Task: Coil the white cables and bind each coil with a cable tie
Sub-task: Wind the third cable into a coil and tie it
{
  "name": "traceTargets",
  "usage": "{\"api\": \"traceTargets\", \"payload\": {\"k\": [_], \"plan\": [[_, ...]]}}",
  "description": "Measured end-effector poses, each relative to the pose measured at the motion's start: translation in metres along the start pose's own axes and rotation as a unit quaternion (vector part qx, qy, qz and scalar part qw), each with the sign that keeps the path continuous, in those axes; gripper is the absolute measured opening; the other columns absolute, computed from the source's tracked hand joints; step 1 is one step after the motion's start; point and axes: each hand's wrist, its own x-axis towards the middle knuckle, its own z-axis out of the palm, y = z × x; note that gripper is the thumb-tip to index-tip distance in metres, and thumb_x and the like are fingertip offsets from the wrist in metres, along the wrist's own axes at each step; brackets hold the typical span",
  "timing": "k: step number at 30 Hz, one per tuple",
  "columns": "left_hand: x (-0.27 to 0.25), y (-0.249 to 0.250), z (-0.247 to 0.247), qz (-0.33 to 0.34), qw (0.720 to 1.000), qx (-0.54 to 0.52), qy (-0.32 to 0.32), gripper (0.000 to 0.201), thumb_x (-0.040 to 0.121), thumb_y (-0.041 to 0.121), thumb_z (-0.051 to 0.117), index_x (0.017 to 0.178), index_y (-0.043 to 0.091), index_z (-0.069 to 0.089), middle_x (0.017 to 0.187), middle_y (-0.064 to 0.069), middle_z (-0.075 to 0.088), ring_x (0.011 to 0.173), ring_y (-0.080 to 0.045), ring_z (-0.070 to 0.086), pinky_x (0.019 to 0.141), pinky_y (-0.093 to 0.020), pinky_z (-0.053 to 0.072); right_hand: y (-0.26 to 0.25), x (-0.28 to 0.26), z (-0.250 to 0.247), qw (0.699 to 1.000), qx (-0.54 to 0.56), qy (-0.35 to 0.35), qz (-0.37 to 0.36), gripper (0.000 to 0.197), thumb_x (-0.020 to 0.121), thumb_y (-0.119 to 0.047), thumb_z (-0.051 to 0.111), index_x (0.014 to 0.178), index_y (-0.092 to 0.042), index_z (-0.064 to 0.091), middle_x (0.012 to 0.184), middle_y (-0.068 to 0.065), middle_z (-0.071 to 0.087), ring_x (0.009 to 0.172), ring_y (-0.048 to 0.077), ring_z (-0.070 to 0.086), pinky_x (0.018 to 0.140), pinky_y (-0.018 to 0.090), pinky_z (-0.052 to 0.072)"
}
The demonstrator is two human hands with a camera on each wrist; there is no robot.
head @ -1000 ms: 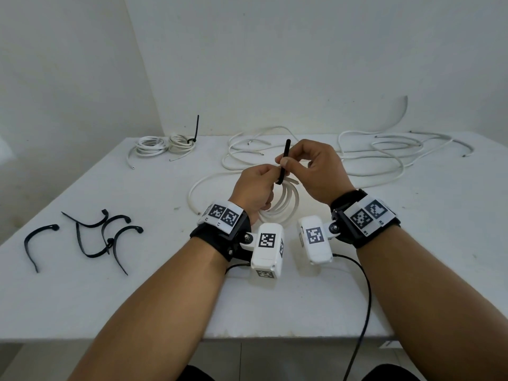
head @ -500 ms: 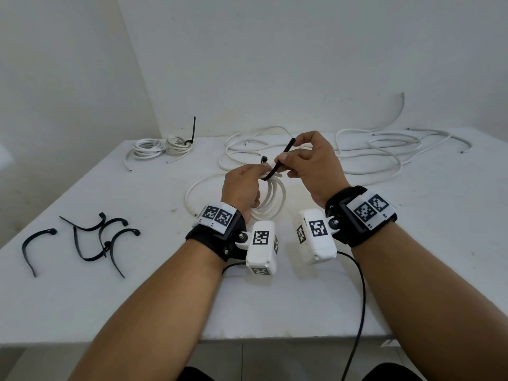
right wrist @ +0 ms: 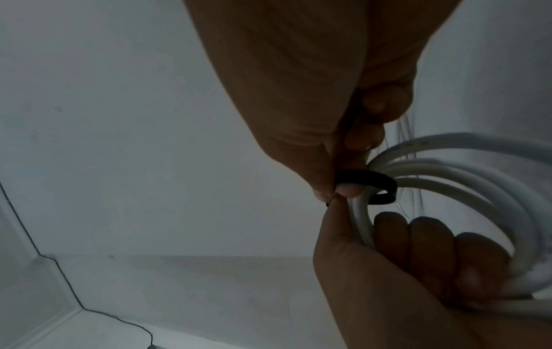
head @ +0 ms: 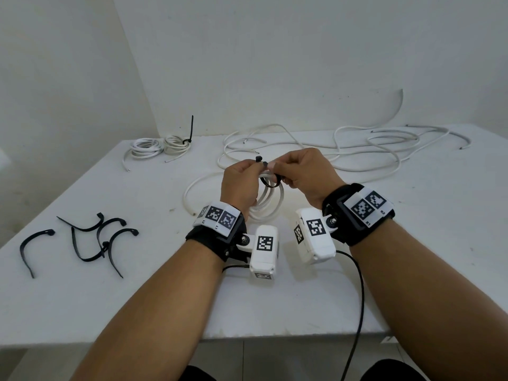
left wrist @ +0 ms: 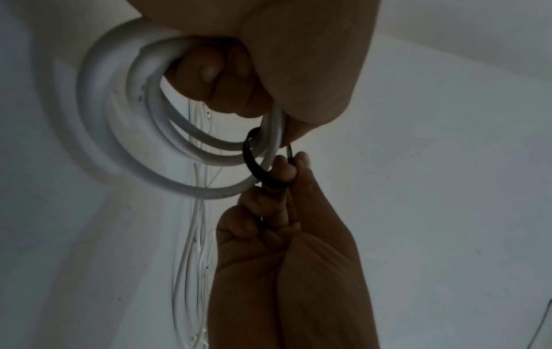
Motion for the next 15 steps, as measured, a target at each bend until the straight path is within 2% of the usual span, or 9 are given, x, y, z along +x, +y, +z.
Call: {"api": "traceTargets", "payload": {"k": [3, 6, 8, 11, 13, 15], "plan": [[-0.0007, 0.0009, 0.0002, 0.028, 0.999, 0.024, -0.002, 0.022, 0.089, 0.019, 0.06, 0.069, 0.02, 0.068, 0.055, 0.007, 0.063, 0.038, -0.002, 0.043, 0.049, -0.024, 0.032, -0.0029, -0.0021, -0.0003, 1.0, 0.018, 0.001, -0.01, 0.008, 0.085, -0.009, 0.073, 0.079, -0.005, 0.07, 0.062, 0.005, 0.067, 0.048, 0.006, 0.049, 0.049, 0.013, 0.037], [-0.0013, -0.001, 0.0013, 0.052, 0.997, 0.048, -0.012, 0.02, 0.088, 0.018, 0.061, 0.071, 0.018, 0.071, 0.059, 0.007, 0.066, 0.04, 0.001, 0.045, 0.052, -0.023, 0.033, -0.004, -0.0031, 0.0006, 1.0, 0.01, 0.008, -0.025, 0.009, 0.085, -0.008, 0.072, 0.078, -0.004, 0.071, 0.06, 0.003, 0.066, 0.047, 0.004, 0.049, 0.05, 0.013, 0.038], [-0.0007, -0.0025, 0.0019, 0.062, 0.996, 0.055, -0.015, 0.017, 0.087, 0.019, 0.063, 0.073, 0.017, 0.073, 0.062, 0.008, 0.069, 0.053, -0.002, 0.055, 0.061, -0.023, 0.04, -0.0044, -0.0032, 0.0005, 0.999, 0.008, 0.018, -0.027, 0.009, 0.086, -0.007, 0.072, 0.077, -0.004, 0.071, 0.059, 0.002, 0.066, 0.045, 0.003, 0.05, 0.049, 0.012, 0.039], [0.0019, -0.0039, 0.0012, 0.073, 0.994, 0.073, -0.02, 0.015, 0.087, 0.022, 0.064, 0.079, 0.016, 0.076, 0.077, 0.001, 0.076, 0.08, -0.016, 0.068, 0.073, -0.023, 0.047, -0.0062, -0.0048, -0.0007, 0.999, 0.003, 0.03, -0.025, 0.01, 0.086, -0.007, 0.071, 0.079, 0.0, 0.071, 0.056, 0.0, 0.064, 0.043, 0.002, 0.049, 0.048, 0.011, 0.038], [0.0033, -0.0044, 0.001, 0.086, 0.992, 0.095, -0.023, 0.016, 0.087, 0.025, 0.063, 0.083, 0.016, 0.076, 0.081, -0.001, 0.076, 0.086, -0.017, 0.069, 0.072, -0.02, 0.047, -0.0065, -0.0049, -0.0009, 0.999, 0.0, 0.036, -0.023, 0.012, 0.086, -0.008, 0.071, 0.079, 0.001, 0.072, 0.056, 0.002, 0.064, 0.043, 0.002, 0.048, 0.049, 0.011, 0.038], [0.0041, -0.0042, 0.001, 0.101, 0.988, 0.115, -0.018, 0.018, 0.088, 0.026, 0.063, 0.082, 0.016, 0.075, 0.08, 0.0, 0.075, 0.083, -0.015, 0.067, 0.067, -0.018, 0.045, -0.0056, -0.0036, -0.0006, 0.999, -0.005, 0.047, -0.016, 0.013, 0.086, -0.01, 0.071, 0.076, -0.002, 0.072, 0.056, 0.002, 0.065, 0.044, 0.003, 0.048, 0.05, 0.014, 0.038]]}}
